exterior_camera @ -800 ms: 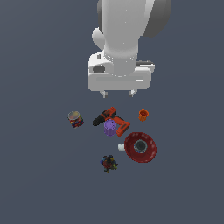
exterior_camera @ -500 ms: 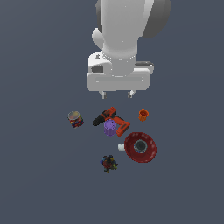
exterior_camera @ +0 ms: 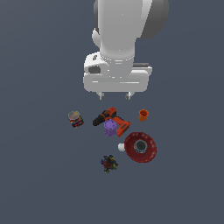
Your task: Pick up a designated object from a clutter of objects.
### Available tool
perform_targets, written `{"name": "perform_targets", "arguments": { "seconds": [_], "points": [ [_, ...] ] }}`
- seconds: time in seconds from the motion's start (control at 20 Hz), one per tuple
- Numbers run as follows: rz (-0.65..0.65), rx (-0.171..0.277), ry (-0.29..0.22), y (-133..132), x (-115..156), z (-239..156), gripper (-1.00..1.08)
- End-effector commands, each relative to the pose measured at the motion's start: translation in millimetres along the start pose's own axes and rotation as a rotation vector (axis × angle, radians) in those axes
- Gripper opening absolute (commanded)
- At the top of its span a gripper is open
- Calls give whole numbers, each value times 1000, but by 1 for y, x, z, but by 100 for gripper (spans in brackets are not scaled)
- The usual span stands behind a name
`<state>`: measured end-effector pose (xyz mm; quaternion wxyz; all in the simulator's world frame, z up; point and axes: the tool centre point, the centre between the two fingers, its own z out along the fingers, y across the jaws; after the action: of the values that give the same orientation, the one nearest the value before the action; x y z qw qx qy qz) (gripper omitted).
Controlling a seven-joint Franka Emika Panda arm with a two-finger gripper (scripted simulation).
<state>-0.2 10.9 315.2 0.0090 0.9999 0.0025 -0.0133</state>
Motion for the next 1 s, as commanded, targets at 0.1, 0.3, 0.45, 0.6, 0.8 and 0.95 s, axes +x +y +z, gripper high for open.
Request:
{"name": "perform_targets", "arguments": {
  "seconds": [0.1,0.3,0.45,0.6,0.8,0.95],
  "points": [
    [25,1,0,0,1,8,100],
    [72,5,2,1,2,22,100],
    [121,8,3,2,3,38,100],
    [182,11,5,2,3,56,100],
    [285,17,7,4,2,87,100],
    [369,20,9,6,-1,111,100]
  ]
}}
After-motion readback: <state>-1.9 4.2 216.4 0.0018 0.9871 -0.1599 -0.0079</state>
